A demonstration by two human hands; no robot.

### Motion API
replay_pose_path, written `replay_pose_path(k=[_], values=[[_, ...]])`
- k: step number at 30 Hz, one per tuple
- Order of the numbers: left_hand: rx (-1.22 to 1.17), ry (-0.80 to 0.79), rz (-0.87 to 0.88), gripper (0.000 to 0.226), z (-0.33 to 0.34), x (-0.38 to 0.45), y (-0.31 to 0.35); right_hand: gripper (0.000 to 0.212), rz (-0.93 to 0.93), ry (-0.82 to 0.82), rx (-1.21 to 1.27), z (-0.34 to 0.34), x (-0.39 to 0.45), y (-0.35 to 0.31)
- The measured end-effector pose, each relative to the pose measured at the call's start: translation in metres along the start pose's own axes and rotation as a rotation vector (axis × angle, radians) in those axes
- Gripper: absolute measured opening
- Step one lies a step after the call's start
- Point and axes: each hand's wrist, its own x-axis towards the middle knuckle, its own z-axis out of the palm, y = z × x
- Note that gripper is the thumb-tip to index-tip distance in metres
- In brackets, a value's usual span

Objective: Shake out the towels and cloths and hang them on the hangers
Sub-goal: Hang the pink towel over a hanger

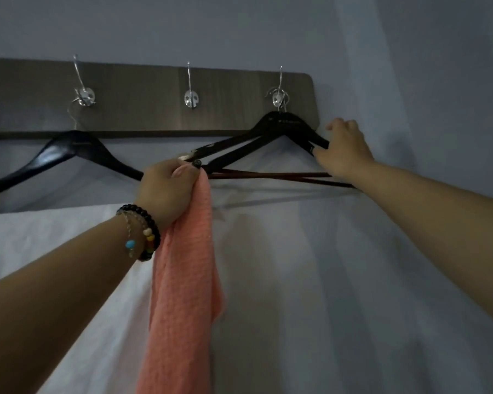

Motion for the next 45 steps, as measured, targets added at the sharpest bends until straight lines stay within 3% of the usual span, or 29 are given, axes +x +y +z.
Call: replay_pose_path(k=[6,9,12,19,25,31,36,39,41,45], values=[[0.016,0.051,-0.046,0.028,0.013,0.003,0.001,0.072,0.055,-0.291,-0.105,0.001,0.050,0.044],[0.042,0.086,-0.089,0.027,0.018,0.003,0.007,0.056,0.029,-0.391,-0.097,0.008,0.061,0.066],[0.043,0.124,-0.103,0.026,0.021,-0.003,0.018,0.025,-0.102,-0.339,-0.094,0.010,0.067,0.078],[0.110,0.167,-0.113,0.026,0.025,-0.021,0.041,0.039,-0.175,0.019,0.090,0.013,0.070,0.096],[0.134,0.147,-0.163,0.023,0.041,-0.031,0.056,0.026,-0.151,0.146,0.415,0.003,0.070,0.100],[0.086,0.105,-0.213,0.023,0.056,-0.037,0.069,0.019,-0.312,0.115,0.528,-0.004,0.034,0.082],[-0.197,-0.071,-0.323,0.035,0.063,-0.055,0.070,0.022,-0.447,0.005,0.602,0.000,-0.006,0.048],[-0.312,-0.170,-0.303,0.028,0.065,-0.071,0.066,0.026,-0.520,-0.072,0.579,0.007,-0.024,0.029],[-0.340,-0.222,-0.283,0.035,0.063,-0.078,0.066,0.027,-0.521,-0.085,0.559,0.013,-0.031,0.019],[-0.400,-0.180,-0.299,0.032,0.045,-0.085,0.060,0.025,-0.555,-0.128,0.584,0.023,-0.041,0.003]])
